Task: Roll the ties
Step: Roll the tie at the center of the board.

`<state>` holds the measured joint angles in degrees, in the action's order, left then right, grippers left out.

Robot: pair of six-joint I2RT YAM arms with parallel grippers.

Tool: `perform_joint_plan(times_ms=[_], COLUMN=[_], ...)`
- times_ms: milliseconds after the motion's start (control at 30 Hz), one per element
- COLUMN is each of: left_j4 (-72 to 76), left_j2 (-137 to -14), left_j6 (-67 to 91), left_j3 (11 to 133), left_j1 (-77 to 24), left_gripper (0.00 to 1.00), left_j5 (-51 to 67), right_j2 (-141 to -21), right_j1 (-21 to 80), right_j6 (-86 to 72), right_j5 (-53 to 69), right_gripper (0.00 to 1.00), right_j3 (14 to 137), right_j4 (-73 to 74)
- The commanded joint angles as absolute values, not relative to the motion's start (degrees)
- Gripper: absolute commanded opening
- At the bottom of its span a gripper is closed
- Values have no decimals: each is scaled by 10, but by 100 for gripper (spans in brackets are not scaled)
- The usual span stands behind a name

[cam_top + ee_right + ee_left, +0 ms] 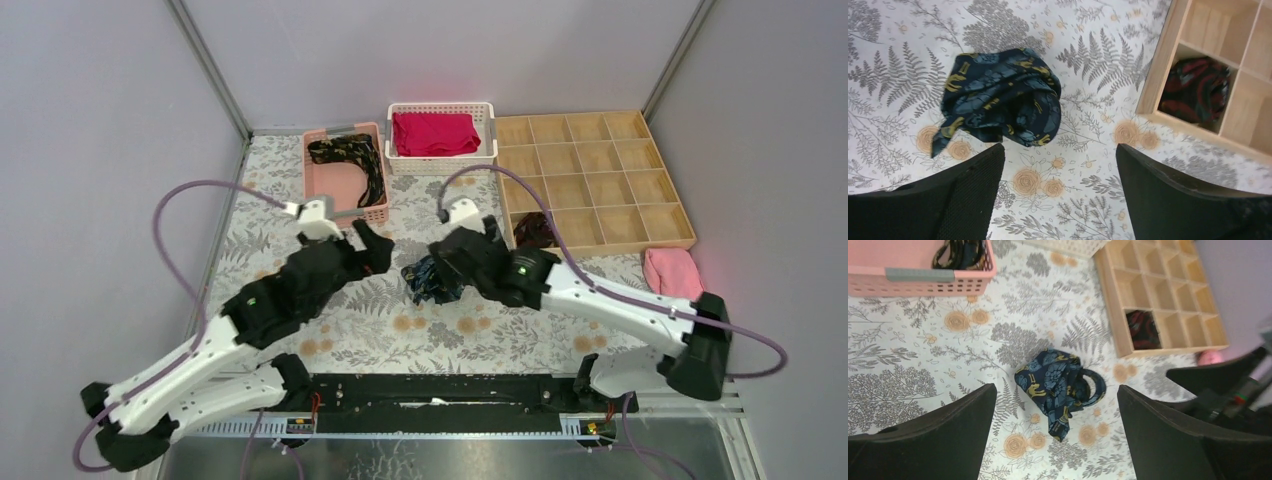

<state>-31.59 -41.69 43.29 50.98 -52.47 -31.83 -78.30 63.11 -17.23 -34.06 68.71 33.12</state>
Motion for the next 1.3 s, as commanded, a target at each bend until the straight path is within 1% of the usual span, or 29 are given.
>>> perform_joint_plan(times_ms=[0,33,67,167,233,333,467,533,600,700,867,967,1000,1100,1167,1267], left_j4=[-242,-241,-241,-224,-189,-144,-130,-123,-119,-134,-167,-182,-189,-201,-202,-202], left_j2=[-523,-554,-580,-652,-682,-723,-769,-769,-752,-712,-648,-626,-621,-607,-597,-593], left_j6=[409,414,417,419,415,411,419,425,426,419,399,387,384,376,371,369], left_j3=[505,510,516,526,520,510,498,483,468,456,439,436,437,438,435,433], left_j1=[-527,-527,-524,-503,-476,-448,-443,-437,-424,-397,-348,-321,-313,-300,-295,-290], left_gripper=[99,99,99,99,98,94,93,93,93,93,94,95,95,96,96,96], left_j5=[-306,-309,-309,-282,-237,-167,-157,-159,-158,-159,-164,-157,-154,-155,-154,-147], right_j2=[-725,-716,-709,-709,-720,-743,-805,-845,-874,-882,-899,-946,-972,-1060,-1099,-1102], right_j1=[604,595,588,566,555,529,482,472,473,474,476,488,492,505,512,515], right_j6=[-245,-256,-263,-280,-281,-280,-264,-253,-244,-245,-239,-230,-226,-213,-210,-207], right_j5=[-308,-312,-314,-317,-309,-280,-196,-153,-122,-63,6,41,55,65,64,38], right_gripper=[85,83,78,54,50,49,45,39,39,38,39,39,40,41,42,44], right_j3=[571,553,536,495,477,450,444,467,490,510,573,627,664,749,777,789], right_j4=[246,247,246,231,217,159,86,67,51,18,20,32,51,109,107,97])
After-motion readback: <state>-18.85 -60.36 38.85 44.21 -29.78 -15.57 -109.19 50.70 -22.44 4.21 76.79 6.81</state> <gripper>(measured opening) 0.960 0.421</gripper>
